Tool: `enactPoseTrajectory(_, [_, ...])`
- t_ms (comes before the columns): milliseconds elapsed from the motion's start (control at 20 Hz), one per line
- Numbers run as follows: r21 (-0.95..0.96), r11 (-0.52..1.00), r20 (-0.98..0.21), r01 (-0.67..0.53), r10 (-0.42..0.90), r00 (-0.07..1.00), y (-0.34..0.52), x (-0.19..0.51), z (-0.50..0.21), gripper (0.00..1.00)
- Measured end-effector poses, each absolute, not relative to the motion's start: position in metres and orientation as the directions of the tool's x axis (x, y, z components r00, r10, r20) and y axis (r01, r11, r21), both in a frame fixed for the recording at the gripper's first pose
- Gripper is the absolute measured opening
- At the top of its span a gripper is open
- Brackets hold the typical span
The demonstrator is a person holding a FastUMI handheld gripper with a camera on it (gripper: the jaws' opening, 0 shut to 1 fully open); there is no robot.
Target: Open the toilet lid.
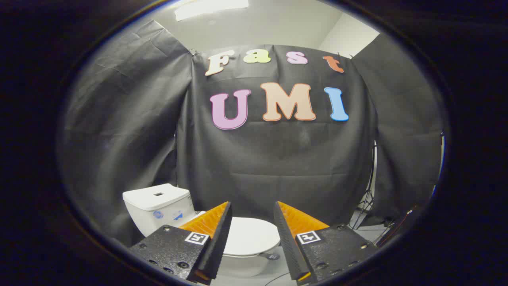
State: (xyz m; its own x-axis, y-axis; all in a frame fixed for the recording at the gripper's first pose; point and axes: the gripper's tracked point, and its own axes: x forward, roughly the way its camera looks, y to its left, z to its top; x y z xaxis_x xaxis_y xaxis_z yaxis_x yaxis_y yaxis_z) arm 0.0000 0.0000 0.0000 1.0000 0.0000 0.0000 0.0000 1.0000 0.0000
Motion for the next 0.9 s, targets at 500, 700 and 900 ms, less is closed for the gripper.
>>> enactPoseTrajectory(500, [-0.018, 0.974, 0.053, 0.226, -0.225, 0.973, -0.036, -0.005, 0.01, 0.67])
enactPoseTrajectory(700, [0.06, 0.984, 0.091, 0.167, -0.172, 0.981, -0.025, -0.001, 0.014, 0.67])
enactPoseTrajectory(900, [0.095, 0.98, 0.069, 0.175, -0.181, 0.981, -0.034, -0.004, 0.008, 0.69])
